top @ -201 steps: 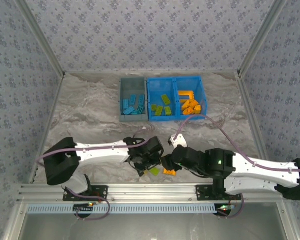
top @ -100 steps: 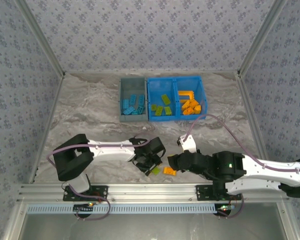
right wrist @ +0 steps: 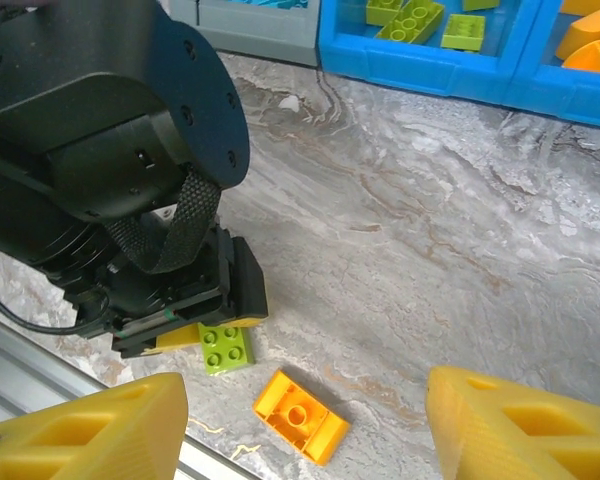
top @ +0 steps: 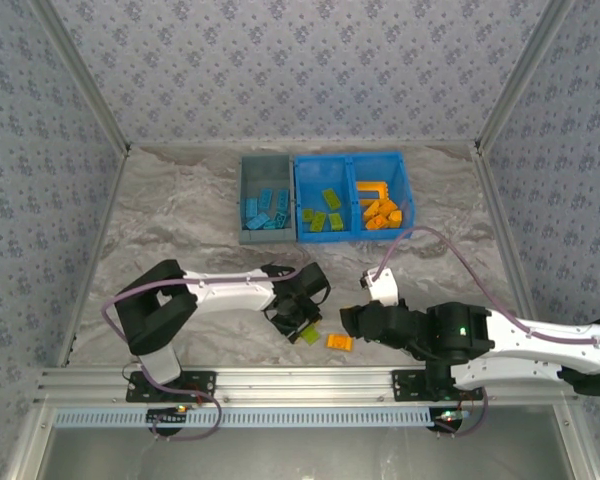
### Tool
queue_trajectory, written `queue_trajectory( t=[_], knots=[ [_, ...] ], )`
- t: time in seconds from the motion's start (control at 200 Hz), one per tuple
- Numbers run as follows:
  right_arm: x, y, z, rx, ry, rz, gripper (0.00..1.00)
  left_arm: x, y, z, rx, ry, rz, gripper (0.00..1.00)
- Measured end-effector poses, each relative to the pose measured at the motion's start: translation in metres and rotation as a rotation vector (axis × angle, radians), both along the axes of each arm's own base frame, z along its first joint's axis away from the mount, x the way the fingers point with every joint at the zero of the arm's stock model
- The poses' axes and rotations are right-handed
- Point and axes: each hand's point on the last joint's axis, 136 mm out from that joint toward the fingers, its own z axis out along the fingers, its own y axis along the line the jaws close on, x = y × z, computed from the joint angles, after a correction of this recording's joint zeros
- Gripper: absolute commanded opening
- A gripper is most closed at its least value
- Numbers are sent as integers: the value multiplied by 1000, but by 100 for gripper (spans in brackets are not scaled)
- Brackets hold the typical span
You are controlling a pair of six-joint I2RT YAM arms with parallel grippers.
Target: Sort the legos into containers by color
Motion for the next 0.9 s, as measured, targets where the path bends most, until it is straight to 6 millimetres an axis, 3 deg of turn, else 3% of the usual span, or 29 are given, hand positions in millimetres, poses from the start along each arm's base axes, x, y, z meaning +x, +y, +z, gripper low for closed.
queue_trajectory(
  t=[0.375, 0.44, 0.695, 0.789, 0.899],
  knots=[
    [13, -23, 4, -14, 2, -95, 66, -3, -1, -2, 34, -10, -14, 35],
    [13, -24, 7, 0, -3, -96, 65, -3, -2, -2, 48, -6, -30, 26],
    [14, -25, 9, 10, -11, -100, 65, 4, 8, 4, 87, -71, -79, 26],
    [16, -25, 12, 8, -25, -99, 65, 18, 22, 21, 136, -161, -107, 27],
    [22, -22, 23, 14, -66, -94, 65, 51, 15, 74, 112, -310, -157, 27]
  ],
)
